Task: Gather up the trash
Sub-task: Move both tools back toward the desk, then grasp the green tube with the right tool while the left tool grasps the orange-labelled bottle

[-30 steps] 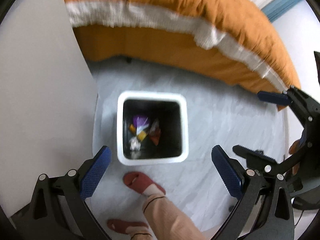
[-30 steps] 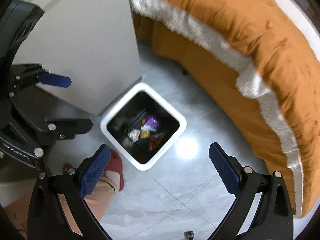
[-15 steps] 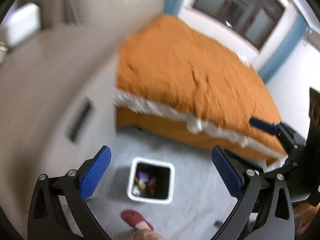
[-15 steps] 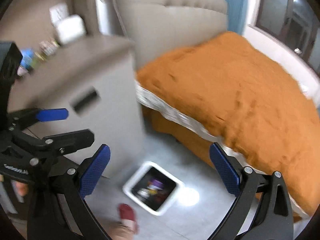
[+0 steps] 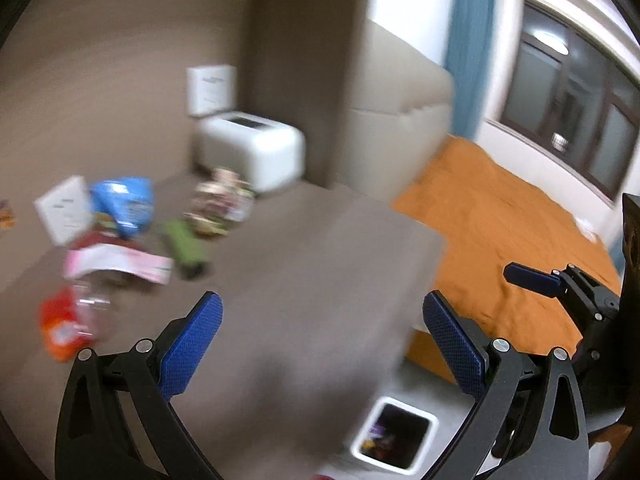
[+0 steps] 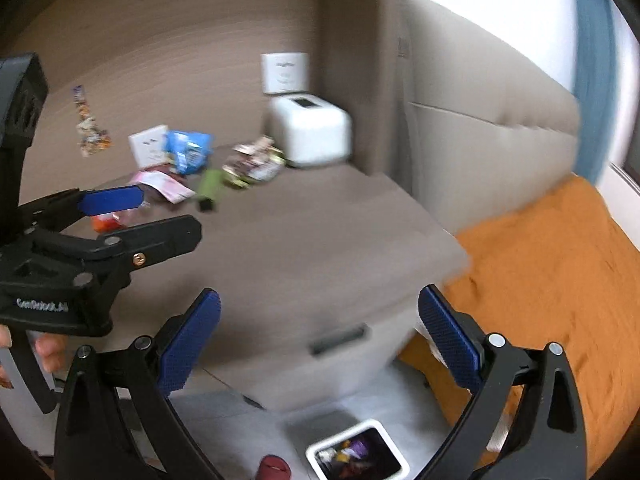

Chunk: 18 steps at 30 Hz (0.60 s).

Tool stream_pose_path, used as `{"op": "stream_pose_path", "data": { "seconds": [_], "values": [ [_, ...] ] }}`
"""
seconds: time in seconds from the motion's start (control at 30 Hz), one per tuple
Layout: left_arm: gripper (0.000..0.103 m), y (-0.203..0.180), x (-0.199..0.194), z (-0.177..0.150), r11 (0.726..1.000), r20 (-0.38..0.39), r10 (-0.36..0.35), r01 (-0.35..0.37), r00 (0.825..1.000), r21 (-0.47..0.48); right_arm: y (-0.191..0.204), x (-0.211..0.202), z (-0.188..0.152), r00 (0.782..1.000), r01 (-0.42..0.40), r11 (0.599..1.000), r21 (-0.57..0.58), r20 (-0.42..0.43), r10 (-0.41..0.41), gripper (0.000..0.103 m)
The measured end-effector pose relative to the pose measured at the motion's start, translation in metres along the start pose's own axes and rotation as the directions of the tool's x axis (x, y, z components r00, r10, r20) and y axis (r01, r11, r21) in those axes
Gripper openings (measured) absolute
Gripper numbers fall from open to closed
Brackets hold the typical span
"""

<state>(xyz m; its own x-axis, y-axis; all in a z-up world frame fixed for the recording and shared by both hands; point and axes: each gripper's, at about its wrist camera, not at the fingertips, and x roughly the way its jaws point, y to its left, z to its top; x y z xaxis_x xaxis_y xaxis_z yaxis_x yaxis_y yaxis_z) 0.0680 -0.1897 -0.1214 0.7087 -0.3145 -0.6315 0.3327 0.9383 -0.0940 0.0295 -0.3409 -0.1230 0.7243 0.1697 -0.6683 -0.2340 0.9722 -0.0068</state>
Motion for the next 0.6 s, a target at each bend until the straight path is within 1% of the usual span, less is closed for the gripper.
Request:
{"op": "stream_pose_path", "data": {
  "seconds": [0.03,0.1,0.13,0.2,0.27,0.3,0.37,0.4,0.47,0.5,0.57,0.6],
  "values": [
    [0.098,0.013,-0.005,0.002,0.999,0.009,0.038,-0.038,0.999,-0.010,0.009,0.007,0.007,1.000,-0.019,1.000,-0.017,0.003,0.019,0.098],
    [0.098,0.035,-0.012,0.003,0.996,0.011,0.086,-0.086,0.996,-0.018,0.025,0.023,0.024,0.999,-0.037,0.998,-0.041,-0.001,0.037,0.098],
    [0.098,0.046,-0.015,0.002,0.994,0.011,0.109,-0.109,0.994,-0.014,0.031,0.032,0.032,0.998,-0.060,0.997,-0.047,-0.010,0.060,0.098],
    [0.098,0.067,-0.024,-0.001,0.989,0.017,0.145,-0.145,0.989,-0.012,0.046,0.048,0.045,0.995,-0.097,0.993,-0.060,-0.021,0.096,0.098],
    [0.098,0.088,-0.026,-0.004,0.987,0.013,0.162,-0.161,0.987,-0.011,0.063,0.065,0.058,0.993,-0.116,0.990,-0.083,-0.033,0.113,0.098],
    [0.098,0.102,-0.027,-0.006,0.983,0.009,0.182,-0.182,0.983,0.002,0.070,0.073,0.063,0.992,-0.124,0.988,-0.091,-0.042,0.121,0.098],
    [0.098,0.119,-0.023,-0.006,0.981,0.000,0.193,-0.193,0.981,0.020,0.080,0.084,0.070,0.991,-0.125,0.987,-0.102,-0.058,0.119,0.098],
    [0.098,0.133,-0.022,-0.008,0.979,-0.005,0.200,-0.200,0.980,0.030,0.087,0.094,0.074,0.991,-0.124,0.986,-0.109,-0.068,0.117,0.098],
    [0.098,0.149,-0.019,-0.011,0.979,-0.022,0.200,-0.199,0.980,0.045,0.097,0.114,0.079,0.990,-0.114,0.986,-0.125,-0.097,0.103,0.098],
    [0.098,0.160,-0.016,-0.013,0.979,-0.034,0.196,-0.193,0.980,0.066,0.100,0.120,0.079,0.990,-0.107,0.986,-0.129,-0.109,0.093,0.098],
    [0.098,0.171,-0.010,-0.015,0.978,-0.050,0.191,-0.186,0.980,0.098,0.105,0.138,0.079,0.986,-0.096,0.986,-0.133,-0.147,0.076,0.098],
    [0.098,0.179,-0.004,-0.017,0.976,-0.065,0.184,-0.174,0.981,0.132,0.107,0.146,0.079,0.984,-0.092,0.987,-0.134,-0.164,0.070,0.098]
  ]
}}
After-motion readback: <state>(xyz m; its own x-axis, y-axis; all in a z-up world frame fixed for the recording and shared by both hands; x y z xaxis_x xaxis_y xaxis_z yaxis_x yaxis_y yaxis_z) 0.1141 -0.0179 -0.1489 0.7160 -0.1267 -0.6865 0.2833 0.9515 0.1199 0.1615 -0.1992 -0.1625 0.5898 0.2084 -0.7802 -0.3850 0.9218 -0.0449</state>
